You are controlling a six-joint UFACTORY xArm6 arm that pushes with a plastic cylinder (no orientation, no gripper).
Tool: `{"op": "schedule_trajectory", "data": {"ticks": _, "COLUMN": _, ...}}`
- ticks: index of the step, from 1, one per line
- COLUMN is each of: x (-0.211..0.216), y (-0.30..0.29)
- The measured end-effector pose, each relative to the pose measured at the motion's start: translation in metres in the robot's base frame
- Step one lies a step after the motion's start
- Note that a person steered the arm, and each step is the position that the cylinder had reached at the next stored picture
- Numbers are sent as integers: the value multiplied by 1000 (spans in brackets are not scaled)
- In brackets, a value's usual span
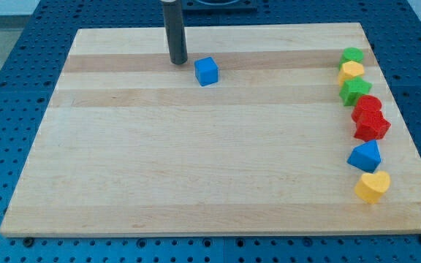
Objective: Place the blue cube to the top side of the green circle
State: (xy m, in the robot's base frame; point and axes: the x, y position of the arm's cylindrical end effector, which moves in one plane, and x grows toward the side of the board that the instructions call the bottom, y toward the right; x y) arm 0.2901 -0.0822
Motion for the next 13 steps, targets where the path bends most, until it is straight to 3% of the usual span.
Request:
{"op": "schedule_trajectory", "data": {"ticks": 1, "x": 36, "y": 12}}
{"op": "schedule_trajectory", "data": {"ticks": 2, "x": 42, "y": 32}}
{"op": "schedule_trajectory", "data": {"ticks": 3, "x": 42, "y": 88}}
{"op": "schedule_trajectory", "data": {"ticks": 5, "x": -1, "y": 149}}
{"op": "schedule_trajectory", "data": {"ticks": 7, "x": -1, "y": 129}}
{"op": "schedule_trajectory", "data": {"ticks": 8, "x": 0, "y": 80}}
{"op": "schedule_trajectory", "data": {"ticks": 9, "x": 19, "y": 96}}
{"op": "schedule_trajectory", "data": {"ticks": 10, "x": 9, "y": 124}}
{"op": "schedule_trajectory", "data": {"ticks": 11, "x": -27, "y": 165}}
{"op": "schedule_trajectory", "data": {"ticks": 13, "x": -30, "y": 177}}
